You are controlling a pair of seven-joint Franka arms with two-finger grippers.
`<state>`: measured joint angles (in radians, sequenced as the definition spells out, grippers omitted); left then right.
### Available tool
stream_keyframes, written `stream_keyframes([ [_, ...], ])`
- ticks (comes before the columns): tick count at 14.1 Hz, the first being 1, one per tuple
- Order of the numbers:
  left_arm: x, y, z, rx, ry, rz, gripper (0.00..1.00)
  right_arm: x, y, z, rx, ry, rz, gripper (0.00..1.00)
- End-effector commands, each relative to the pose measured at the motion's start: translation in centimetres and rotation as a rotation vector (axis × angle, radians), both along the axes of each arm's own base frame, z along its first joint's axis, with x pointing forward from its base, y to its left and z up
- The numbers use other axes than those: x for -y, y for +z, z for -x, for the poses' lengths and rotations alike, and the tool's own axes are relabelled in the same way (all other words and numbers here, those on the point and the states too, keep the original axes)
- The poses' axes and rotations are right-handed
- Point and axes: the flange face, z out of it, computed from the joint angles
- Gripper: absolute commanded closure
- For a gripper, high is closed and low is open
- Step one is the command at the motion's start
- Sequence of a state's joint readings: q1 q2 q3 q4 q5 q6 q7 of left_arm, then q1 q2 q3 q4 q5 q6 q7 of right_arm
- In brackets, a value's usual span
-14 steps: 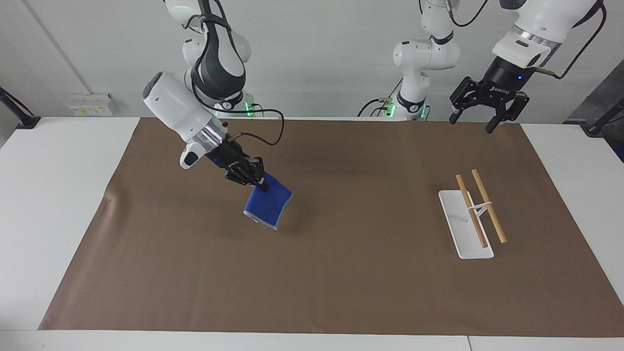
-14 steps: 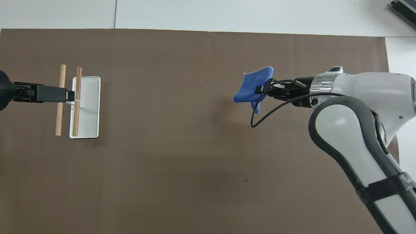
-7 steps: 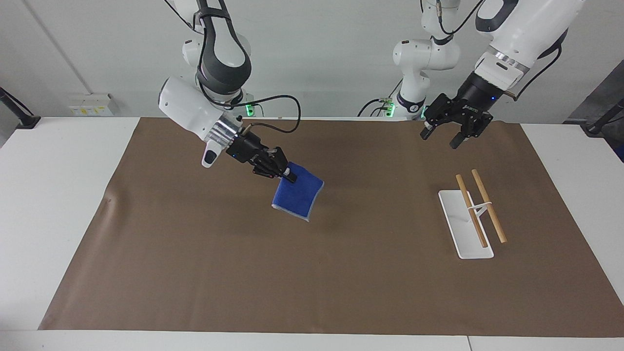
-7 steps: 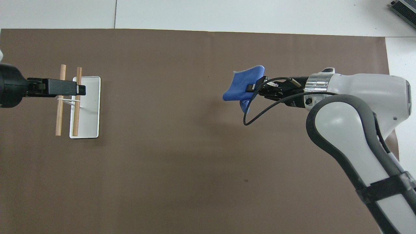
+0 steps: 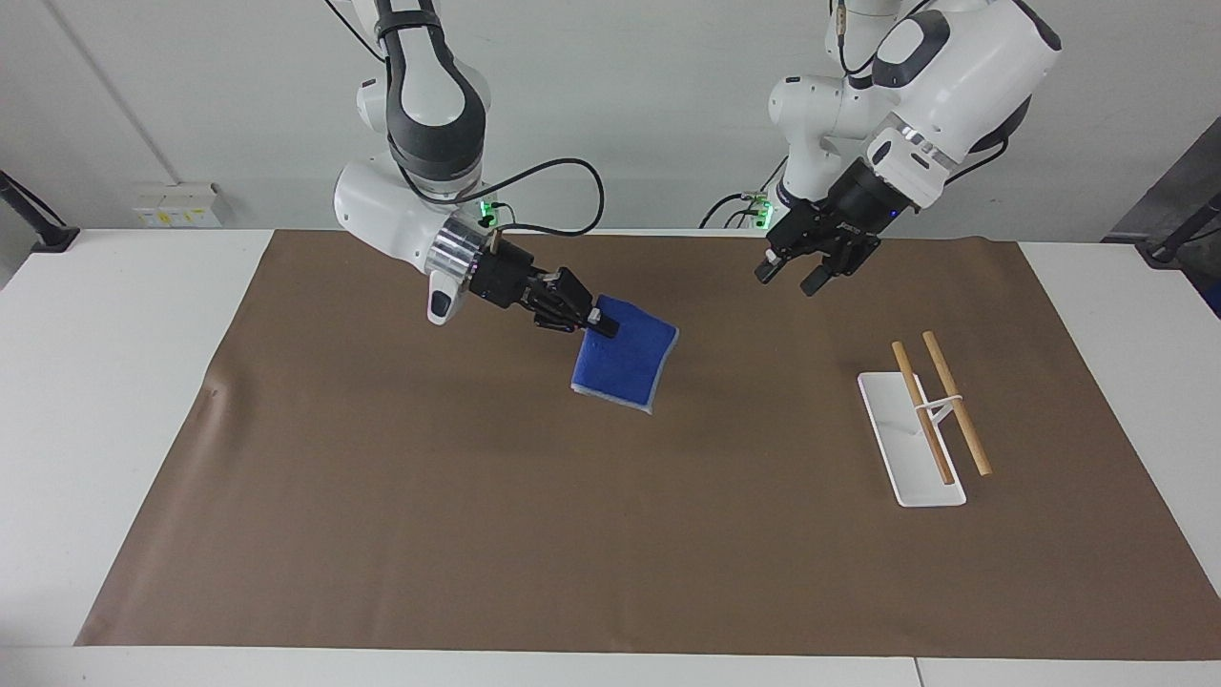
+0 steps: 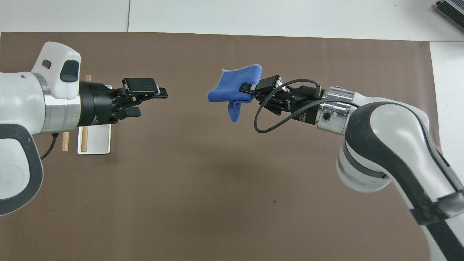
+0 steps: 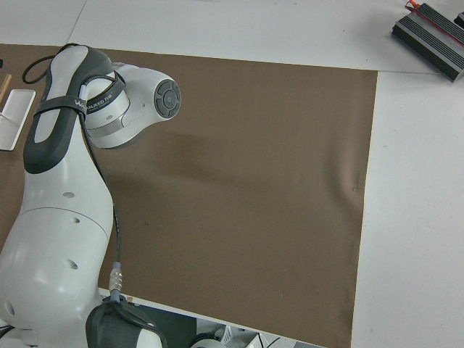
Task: Right arm passes towel to left arm to hang
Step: 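Carry the towel toward the left gripper while the left gripper approaches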
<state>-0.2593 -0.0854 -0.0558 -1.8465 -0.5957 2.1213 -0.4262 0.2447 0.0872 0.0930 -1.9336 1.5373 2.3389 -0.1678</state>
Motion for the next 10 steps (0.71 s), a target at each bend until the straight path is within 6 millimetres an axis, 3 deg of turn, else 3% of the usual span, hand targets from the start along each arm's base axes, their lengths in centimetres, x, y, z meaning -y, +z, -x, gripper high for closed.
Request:
stream_keyframes([
  [1, 2.9, -1.3, -0.3, -0.034, 0.122, 0.084, 0.00, -1.7, 0.3, 1.0, 0.022, -0.025, -0.031, 1.00],
  [4, 5.8, -1.5, 0.1, -0.066, 0.219, 0.135, 0.00, -1.7, 0.4, 1.1, 0.038, -0.027, -0.041, 1.00],
  [6, 6.3, -1.8, 0.3, -0.080, 0.269, 0.156, 0.00, -1.7, 0.5, 1.1, 0.041, -0.023, -0.043, 1.00],
  [10, 9.0, -4.4, 0.2, -0.152, 0.366, 0.226, 0.00, -1.8, 0.4, 1.1, 0.040, -0.020, -0.043, 1.00],
])
